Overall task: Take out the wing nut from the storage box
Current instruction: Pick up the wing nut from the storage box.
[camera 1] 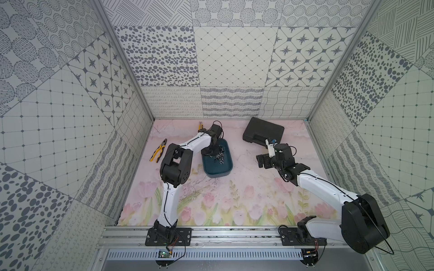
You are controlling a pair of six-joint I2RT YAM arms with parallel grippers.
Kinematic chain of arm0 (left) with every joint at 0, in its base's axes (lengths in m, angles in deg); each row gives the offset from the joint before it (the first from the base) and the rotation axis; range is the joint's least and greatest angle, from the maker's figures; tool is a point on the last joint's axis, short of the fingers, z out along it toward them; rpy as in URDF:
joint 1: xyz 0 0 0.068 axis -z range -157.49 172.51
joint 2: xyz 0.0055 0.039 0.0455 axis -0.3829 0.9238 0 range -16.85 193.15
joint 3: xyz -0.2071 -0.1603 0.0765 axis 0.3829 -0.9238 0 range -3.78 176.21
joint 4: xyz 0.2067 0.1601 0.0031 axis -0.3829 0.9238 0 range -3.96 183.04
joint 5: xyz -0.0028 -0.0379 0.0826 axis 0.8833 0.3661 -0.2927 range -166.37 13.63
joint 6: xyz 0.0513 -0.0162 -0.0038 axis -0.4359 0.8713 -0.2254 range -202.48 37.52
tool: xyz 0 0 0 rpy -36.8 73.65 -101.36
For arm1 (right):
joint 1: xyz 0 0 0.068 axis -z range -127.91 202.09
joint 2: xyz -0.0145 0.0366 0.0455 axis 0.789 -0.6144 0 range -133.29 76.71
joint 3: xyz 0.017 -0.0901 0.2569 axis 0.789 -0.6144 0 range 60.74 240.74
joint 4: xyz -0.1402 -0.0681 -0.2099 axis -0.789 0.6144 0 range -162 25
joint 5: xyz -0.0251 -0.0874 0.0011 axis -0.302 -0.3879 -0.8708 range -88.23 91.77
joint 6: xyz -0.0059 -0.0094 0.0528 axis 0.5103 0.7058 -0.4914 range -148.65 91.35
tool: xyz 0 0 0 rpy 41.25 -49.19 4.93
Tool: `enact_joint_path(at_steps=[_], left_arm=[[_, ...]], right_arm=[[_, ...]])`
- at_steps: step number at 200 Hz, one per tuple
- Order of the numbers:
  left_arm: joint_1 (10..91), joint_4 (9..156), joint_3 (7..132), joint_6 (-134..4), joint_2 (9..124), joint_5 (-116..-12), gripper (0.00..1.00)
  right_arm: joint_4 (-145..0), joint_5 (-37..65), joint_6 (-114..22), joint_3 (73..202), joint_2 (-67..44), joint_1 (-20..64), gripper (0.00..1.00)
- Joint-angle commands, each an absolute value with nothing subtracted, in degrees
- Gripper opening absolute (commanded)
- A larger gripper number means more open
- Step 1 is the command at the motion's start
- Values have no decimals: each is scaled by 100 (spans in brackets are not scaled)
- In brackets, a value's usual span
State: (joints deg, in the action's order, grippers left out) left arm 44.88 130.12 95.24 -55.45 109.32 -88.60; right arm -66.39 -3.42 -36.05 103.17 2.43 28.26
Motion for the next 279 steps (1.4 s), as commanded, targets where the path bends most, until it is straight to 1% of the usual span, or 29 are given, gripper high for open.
enact_joint_path(at_steps=[1, 59, 93, 137, 180, 192, 226, 257, 279], left_arm=[[4465, 12919, 9605, -5760, 10960, -8788, 27], [4466, 12910, 9738, -5901, 10993, -8788, 28], [4458, 12999, 9854, -6028, 11068, -8841, 26], [4458, 12989, 9763, -5937, 11136, -8659, 23], [4457, 12876, 9592, -5902, 11048, -8666, 13], [4457, 12822, 9500, -5884, 10957, -8631, 7], [4465, 12757, 9306, -5832, 10630, -8527, 0], [4592, 12724, 9084, -5844, 10129, -8549, 0], [4818, 12800, 9018, -5908, 9747, -8753, 0]], right_arm=[[-6899, -258, -3742, 10393, 183, 2799, 97], [-6927, -185, -3797, 10371, 112, 2765, 97], [-6909, -96, -3765, 10450, -16, 2740, 97], [-6840, -53, -3736, 10598, -177, 2666, 97], [-6840, -139, -3762, 10522, -84, 2589, 97], [-6840, -156, -3770, 10481, -24, 2566, 97], [-6752, -258, -3762, 10461, 83, 2558, 97], [-6739, -283, -3830, 10474, 217, 2560, 97], [-6719, -405, -3916, 10455, 338, 2562, 97]])
